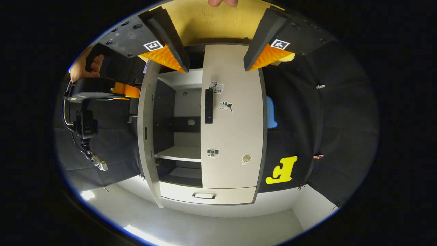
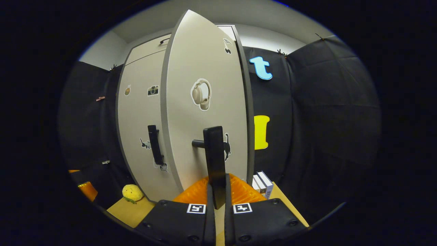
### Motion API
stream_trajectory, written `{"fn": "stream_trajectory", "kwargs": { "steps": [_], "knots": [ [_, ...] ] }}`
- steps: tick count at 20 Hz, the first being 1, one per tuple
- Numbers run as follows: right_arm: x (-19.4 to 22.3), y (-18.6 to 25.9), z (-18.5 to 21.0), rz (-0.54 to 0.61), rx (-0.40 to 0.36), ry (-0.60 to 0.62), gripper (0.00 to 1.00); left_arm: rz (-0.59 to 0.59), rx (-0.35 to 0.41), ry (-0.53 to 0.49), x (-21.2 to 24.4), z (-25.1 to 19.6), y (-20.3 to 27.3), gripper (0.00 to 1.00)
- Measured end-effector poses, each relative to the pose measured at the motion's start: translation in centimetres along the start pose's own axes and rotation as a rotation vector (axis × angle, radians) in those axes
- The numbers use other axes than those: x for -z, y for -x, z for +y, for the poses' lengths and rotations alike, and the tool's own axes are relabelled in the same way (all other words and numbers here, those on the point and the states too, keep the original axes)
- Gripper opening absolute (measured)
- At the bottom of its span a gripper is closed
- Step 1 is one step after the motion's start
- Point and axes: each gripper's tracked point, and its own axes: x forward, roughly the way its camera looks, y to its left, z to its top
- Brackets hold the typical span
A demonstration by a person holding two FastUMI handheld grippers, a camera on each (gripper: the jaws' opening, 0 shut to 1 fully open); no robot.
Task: Open the right door of the double-door shoe cabinet with the right hand, and open the left door with the left hand.
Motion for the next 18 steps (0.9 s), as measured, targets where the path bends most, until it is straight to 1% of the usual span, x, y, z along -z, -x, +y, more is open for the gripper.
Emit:
{"fn": "stream_trajectory", "kwargs": {
  "steps": [5, 6, 7, 8, 9, 14, 18],
  "knots": [
    [-0.1, 0.6, -2.2, 0.007, 0.024, -0.009, 0.14, 0.004, 0.015, -0.001, -0.3, -1.2, -1.3, 0.98],
    [-0.1, 0.7, -2.7, 0.009, 0.024, -0.005, 0.14, 0.001, 0.015, -0.001, -0.5, -1.5, -1.6, 0.96],
    [-0.2, 0.9, -3.3, 0.012, 0.023, 0.002, 0.14, -0.004, 0.014, -0.002, -0.8, -1.8, -2.0, 0.98],
    [-0.4, 1.0, -3.8, 0.013, 0.020, 0.008, 0.14, -0.008, 0.011, -0.003, -0.9, -2.1, -2.2, 0.98],
    [-0.2, 1.0, -4.4, 0.016, 0.017, 0.017, 0.12, -0.011, 0.008, -0.002, -1.0, -2.4, -2.6, 0.98],
    [-0.8, 1.1, -6.7, 0.017, -0.008, 0.014, 0.12, -0.020, 0.002, 0.004, -1.7, -4.3, -3.9, 0.98],
    [-1.2, 1.3, -8.5, 0.009, -0.006, 0.012, 0.11, -0.024, 0.001, -0.009, -2.1, -5.6, -4.6, 0.99]
  ]
}}
